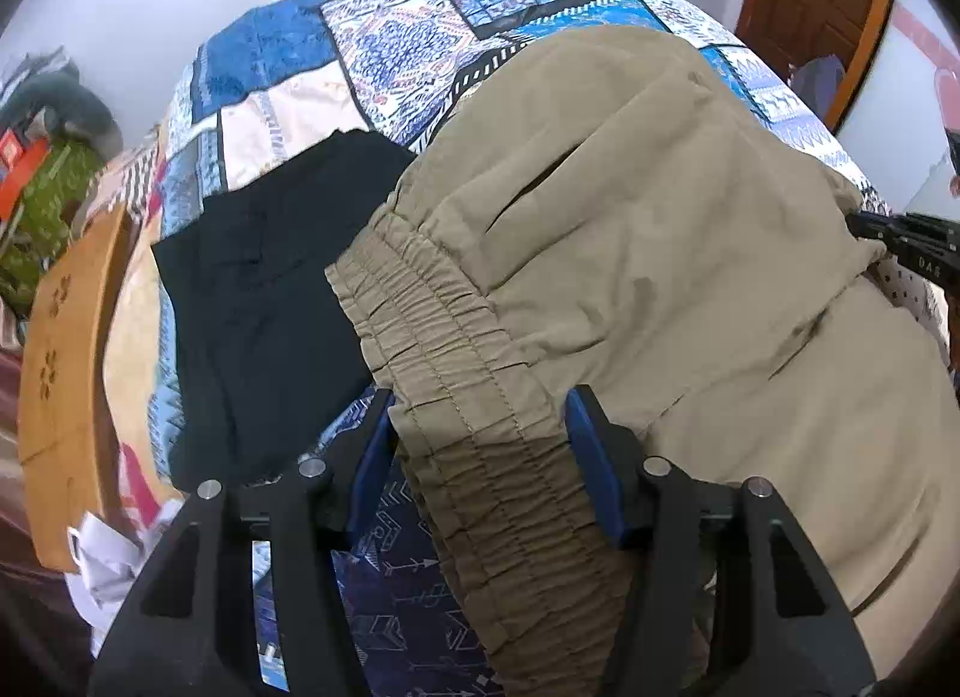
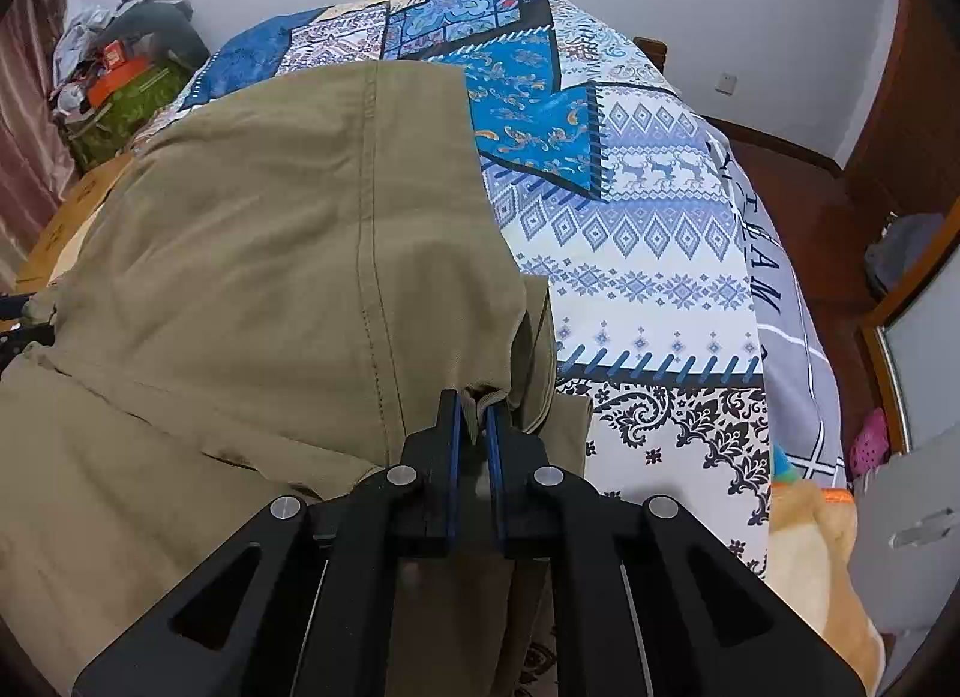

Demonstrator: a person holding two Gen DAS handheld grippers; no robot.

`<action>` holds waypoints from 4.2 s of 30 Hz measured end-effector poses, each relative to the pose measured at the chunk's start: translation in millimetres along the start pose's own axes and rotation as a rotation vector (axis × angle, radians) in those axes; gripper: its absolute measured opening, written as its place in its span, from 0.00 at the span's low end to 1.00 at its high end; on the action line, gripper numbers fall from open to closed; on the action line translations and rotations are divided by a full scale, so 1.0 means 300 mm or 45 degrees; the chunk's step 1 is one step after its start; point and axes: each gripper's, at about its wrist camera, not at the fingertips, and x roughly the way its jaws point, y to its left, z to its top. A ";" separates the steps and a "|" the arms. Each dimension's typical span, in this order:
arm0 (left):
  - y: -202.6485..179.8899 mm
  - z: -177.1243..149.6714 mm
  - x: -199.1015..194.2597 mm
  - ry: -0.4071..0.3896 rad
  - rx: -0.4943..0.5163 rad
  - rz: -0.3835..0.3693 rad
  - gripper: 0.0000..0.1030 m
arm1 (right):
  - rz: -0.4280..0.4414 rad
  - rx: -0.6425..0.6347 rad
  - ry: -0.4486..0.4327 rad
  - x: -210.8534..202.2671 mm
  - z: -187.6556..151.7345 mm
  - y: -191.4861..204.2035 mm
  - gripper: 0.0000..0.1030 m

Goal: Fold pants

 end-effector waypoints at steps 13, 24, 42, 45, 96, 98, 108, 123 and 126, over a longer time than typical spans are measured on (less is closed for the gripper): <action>0.008 0.003 -0.028 -0.009 0.005 0.008 0.62 | -0.058 0.070 -0.003 -0.041 0.024 -0.022 0.10; 0.177 0.071 -0.181 -0.145 -0.071 0.117 0.62 | -0.261 0.016 -0.122 -0.240 0.063 -0.126 0.13; 0.302 0.252 0.198 0.107 -0.322 -0.030 0.72 | 0.017 -0.023 -0.126 0.045 0.401 0.042 0.53; 0.313 0.257 0.240 0.117 -0.367 -0.078 0.73 | 0.026 -0.040 -0.095 0.126 0.449 0.054 0.53; 0.268 0.350 0.312 0.119 -0.361 -0.158 0.76 | -0.026 -0.101 -0.273 0.085 0.453 0.074 0.08; 0.272 0.355 0.350 0.153 -0.391 -0.233 0.76 | -0.020 -0.092 -0.251 0.119 0.447 0.064 0.08; 0.236 0.372 0.297 0.048 -0.333 -0.161 0.48 | 0.012 -0.053 -0.257 0.161 0.440 0.048 0.08; 0.170 0.409 -0.301 -0.410 -0.187 -0.031 0.46 | 0.014 0.013 -0.571 -0.342 0.484 0.069 0.07; 0.140 0.363 -0.383 -0.447 -0.160 -0.044 0.46 | 0.026 0.021 -0.601 -0.438 0.445 0.071 0.07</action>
